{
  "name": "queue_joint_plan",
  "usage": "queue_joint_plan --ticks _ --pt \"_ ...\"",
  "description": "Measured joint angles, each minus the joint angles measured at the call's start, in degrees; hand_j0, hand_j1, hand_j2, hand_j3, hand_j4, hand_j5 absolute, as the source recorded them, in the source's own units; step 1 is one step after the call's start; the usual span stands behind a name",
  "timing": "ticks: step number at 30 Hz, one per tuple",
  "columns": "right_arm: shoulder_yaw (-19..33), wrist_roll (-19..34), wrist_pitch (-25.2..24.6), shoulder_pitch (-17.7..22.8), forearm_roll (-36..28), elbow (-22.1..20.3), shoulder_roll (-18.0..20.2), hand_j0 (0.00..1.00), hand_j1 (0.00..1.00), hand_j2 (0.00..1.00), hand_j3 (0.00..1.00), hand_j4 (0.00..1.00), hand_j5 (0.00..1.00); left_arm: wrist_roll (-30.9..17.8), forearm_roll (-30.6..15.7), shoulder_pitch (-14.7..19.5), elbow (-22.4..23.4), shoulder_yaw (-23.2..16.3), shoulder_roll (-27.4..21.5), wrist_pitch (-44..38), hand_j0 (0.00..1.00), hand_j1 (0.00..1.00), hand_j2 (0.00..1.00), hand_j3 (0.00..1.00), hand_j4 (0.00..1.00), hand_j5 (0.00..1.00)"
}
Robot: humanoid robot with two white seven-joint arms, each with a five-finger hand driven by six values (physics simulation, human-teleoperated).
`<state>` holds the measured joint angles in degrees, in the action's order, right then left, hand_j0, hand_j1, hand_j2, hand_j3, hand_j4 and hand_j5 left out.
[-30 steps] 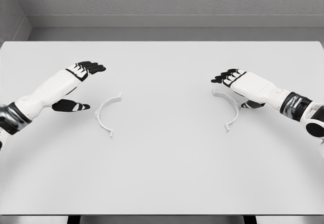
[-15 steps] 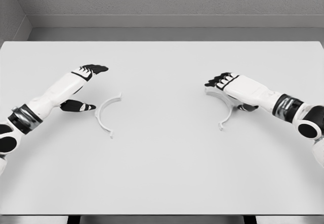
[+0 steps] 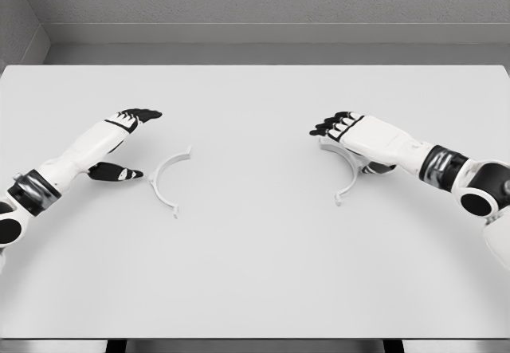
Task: Assemble PVC drainage pipe clamps
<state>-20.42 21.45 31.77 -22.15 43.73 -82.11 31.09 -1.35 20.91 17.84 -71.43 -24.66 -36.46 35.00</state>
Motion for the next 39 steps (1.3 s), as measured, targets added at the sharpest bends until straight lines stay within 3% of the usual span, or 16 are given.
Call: queue_joint_plan --ticks 17,29,39 --pt "-0.1 1.9 -1.2 0.0 -0.3 -1.4 -0.5 1.00 1.00 1.00 1.00 1.00 1.00 0.0 0.1 0.4 0.6 -1.2 0.6 0.0 1.00 1.00 1.00 1.00 1.00 1.00" --pt "-0.1 2.2 -1.2 -1.8 -0.1 2.5 -1.4 1.00 1.00 1.00 1.00 1.00 1.00 -0.2 0.2 -0.3 -0.2 -2.0 1.9 0.0 1.00 1.00 1.00 1.00 1.00 1.00" --pt "-0.5 2.6 -1.3 -2.2 0.0 2.7 -3.0 1.00 1.00 1.00 1.00 1.00 1.00 -0.3 0.2 0.0 -0.7 -2.6 3.3 0.0 1.00 1.00 1.00 1.00 1.00 1.00"
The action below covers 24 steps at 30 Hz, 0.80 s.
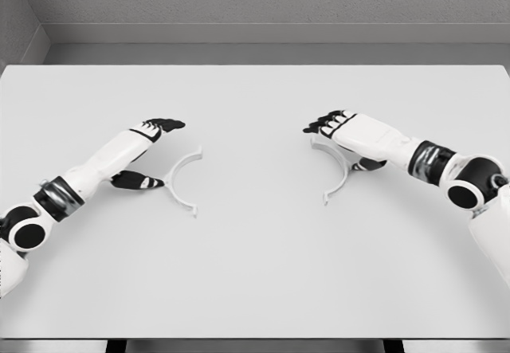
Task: Assemble PVC drainage pipe clamps
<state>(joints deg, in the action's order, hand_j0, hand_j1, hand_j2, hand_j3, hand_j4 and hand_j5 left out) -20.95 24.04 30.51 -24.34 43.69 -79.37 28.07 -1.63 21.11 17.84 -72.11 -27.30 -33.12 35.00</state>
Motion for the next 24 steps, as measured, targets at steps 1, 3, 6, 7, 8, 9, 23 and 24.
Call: queue_joint_plan --ticks 1,3,6,7,8,9,23,24 --pt "0.0 0.0 0.0 0.1 0.0 -0.1 -0.2 1.00 1.00 1.00 1.00 1.00 1.00 0.0 0.0 0.0 -0.1 -0.1 0.2 0.0 1.00 1.00 1.00 1.00 1.00 1.00" --pt "-0.1 0.1 0.0 0.0 0.0 -0.2 -0.4 1.00 1.00 1.00 1.00 1.00 1.00 0.0 0.0 0.2 -0.2 -0.2 1.0 0.0 1.00 1.00 1.00 1.00 1.00 1.00" --pt "-0.2 0.1 -0.1 -0.4 0.0 -0.2 -1.0 1.00 1.00 1.00 1.00 1.00 1.00 0.0 0.0 0.4 -0.3 -0.7 1.8 0.0 1.00 1.00 1.00 1.00 1.00 1.00" --pt "-0.2 0.2 -0.1 -0.9 0.1 -0.1 -1.2 1.00 1.00 1.00 1.00 1.00 1.00 0.0 0.1 0.4 -0.5 -0.8 2.3 0.0 1.00 1.00 1.00 1.00 1.00 1.00" --pt "-0.2 0.5 -0.1 -1.0 0.2 -0.1 -1.4 1.00 1.00 1.00 1.00 1.00 1.00 0.0 0.2 0.4 -0.6 -1.0 2.6 0.0 1.00 1.00 1.00 1.00 1.00 1.00" --pt "-0.2 0.8 -0.1 -1.0 0.3 0.0 -1.7 1.00 1.00 1.00 1.00 1.00 1.00 0.0 0.3 0.4 -0.7 -1.1 2.9 0.0 1.00 1.00 1.00 1.00 1.00 1.00" --pt "-1.8 1.6 -0.8 -1.8 0.5 -0.4 -3.5 1.00 1.00 1.00 1.00 1.00 1.00 0.0 1.3 0.6 -0.9 -1.4 5.2 0.0 1.00 1.00 1.00 1.00 1.00 1.00" --pt "-2.0 1.6 -0.9 -1.9 0.5 -0.4 -3.8 1.00 1.00 1.00 1.00 1.00 1.00 0.0 1.2 0.6 -0.7 -1.2 5.1 0.0 1.00 1.00 1.00 1.00 1.00 1.00"
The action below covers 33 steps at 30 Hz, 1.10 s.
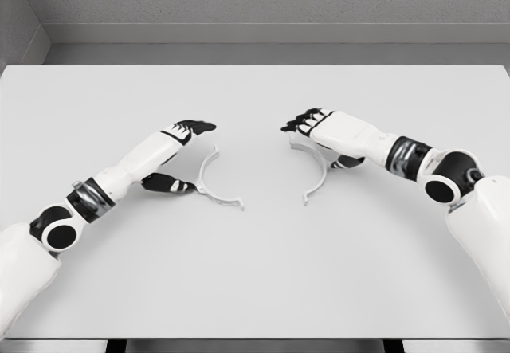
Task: Assemble PVC drainage pipe clamps
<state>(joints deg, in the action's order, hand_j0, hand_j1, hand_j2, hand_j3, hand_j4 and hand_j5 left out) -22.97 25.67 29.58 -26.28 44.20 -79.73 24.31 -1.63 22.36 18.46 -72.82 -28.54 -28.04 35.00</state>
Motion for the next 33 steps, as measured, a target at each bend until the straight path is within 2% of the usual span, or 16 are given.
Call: queue_joint_plan --ticks 11,17,32,33 --pt "-1.5 0.1 -0.5 0.0 0.0 -0.8 -1.4 1.00 1.00 1.00 1.00 1.00 1.00 0.0 -0.3 0.6 0.6 0.8 -2.3 0.0 1.00 1.00 1.00 1.00 1.00 1.00" --pt "-1.6 1.2 -0.6 -0.1 0.0 -1.4 -2.2 1.00 1.00 1.00 1.00 1.00 1.00 0.0 -0.2 2.1 1.3 0.5 -2.3 0.0 1.00 1.00 1.00 1.00 1.00 1.00" --pt "-5.3 1.4 -2.4 -2.8 -0.1 -1.1 -4.4 1.00 1.00 1.00 1.00 1.00 1.00 0.0 -0.2 2.5 2.0 0.3 -1.9 0.0 1.00 1.00 1.00 1.00 1.00 1.00" --pt "-5.1 1.6 -2.4 -3.9 -0.2 -1.2 -4.4 1.00 1.00 1.00 1.00 1.00 1.00 0.0 -0.2 2.5 2.0 0.3 -1.9 0.0 1.00 1.00 1.00 1.00 1.00 1.00"
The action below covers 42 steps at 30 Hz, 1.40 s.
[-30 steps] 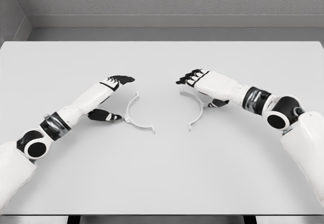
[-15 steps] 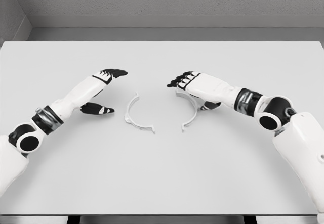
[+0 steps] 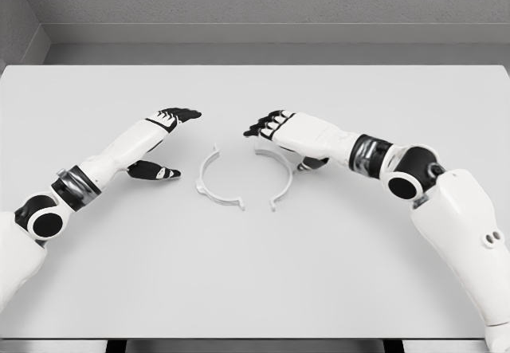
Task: Assemble PVC drainage pipe clamps
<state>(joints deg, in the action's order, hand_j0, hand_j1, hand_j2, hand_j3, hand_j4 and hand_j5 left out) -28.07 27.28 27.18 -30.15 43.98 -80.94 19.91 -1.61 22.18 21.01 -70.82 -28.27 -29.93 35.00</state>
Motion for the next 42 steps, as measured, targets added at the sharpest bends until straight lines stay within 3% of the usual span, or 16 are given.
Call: queue_joint_plan --ticks 5,8,11,13,17,20,25,42 --pt "4.8 1.8 0.1 -0.3 -0.7 -0.2 1.7 1.00 1.00 1.00 1.00 1.00 1.00 0.0 0.1 0.0 0.0 -0.1 0.1 0.0 1.00 1.00 1.00 1.00 1.00 1.00" --pt "10.4 2.1 1.9 0.9 -3.5 -1.0 5.2 1.00 1.00 1.00 1.00 1.00 1.00 0.0 0.1 0.0 0.0 -0.1 0.1 0.0 1.00 1.00 1.00 1.00 1.00 1.00" --pt "15.7 2.2 5.3 9.2 -13.0 -4.7 12.5 1.00 1.00 1.00 1.00 1.00 1.00 0.0 0.2 0.3 0.1 -0.4 0.3 0.0 1.00 1.00 1.00 1.00 1.00 1.00" --pt "20.8 2.3 6.6 15.9 -17.1 -6.5 15.4 1.00 1.00 1.00 1.00 1.00 1.00 0.0 0.3 0.3 0.1 -0.6 0.8 0.0 1.00 1.00 1.00 1.00 1.00 1.00" --pt "30.0 2.3 7.6 22.2 -20.4 -7.1 17.0 1.00 1.00 1.00 1.00 1.00 1.00 0.0 0.5 0.3 0.3 -0.8 1.6 0.0 1.00 1.00 1.00 1.00 1.00 1.00" --pt "34.4 2.4 7.8 22.7 -21.3 -6.8 16.7 1.00 1.00 1.00 1.00 1.00 1.00 0.0 0.5 0.3 0.3 -0.9 2.0 0.0 1.00 1.00 1.00 1.00 1.00 1.00" --pt "36.4 2.4 7.9 22.8 -21.7 -6.7 15.7 1.00 1.00 1.00 1.00 1.00 1.00 0.0 0.5 0.1 0.3 -0.9 2.6 0.0 1.00 1.00 1.00 1.00 1.00 1.00" --pt "36.4 2.4 8.0 22.8 -21.7 -7.0 14.2 1.00 1.00 1.00 1.00 1.00 1.00 0.0 0.6 0.1 0.2 -2.3 4.0 0.0 1.00 1.00 1.00 1.00 1.00 1.00"
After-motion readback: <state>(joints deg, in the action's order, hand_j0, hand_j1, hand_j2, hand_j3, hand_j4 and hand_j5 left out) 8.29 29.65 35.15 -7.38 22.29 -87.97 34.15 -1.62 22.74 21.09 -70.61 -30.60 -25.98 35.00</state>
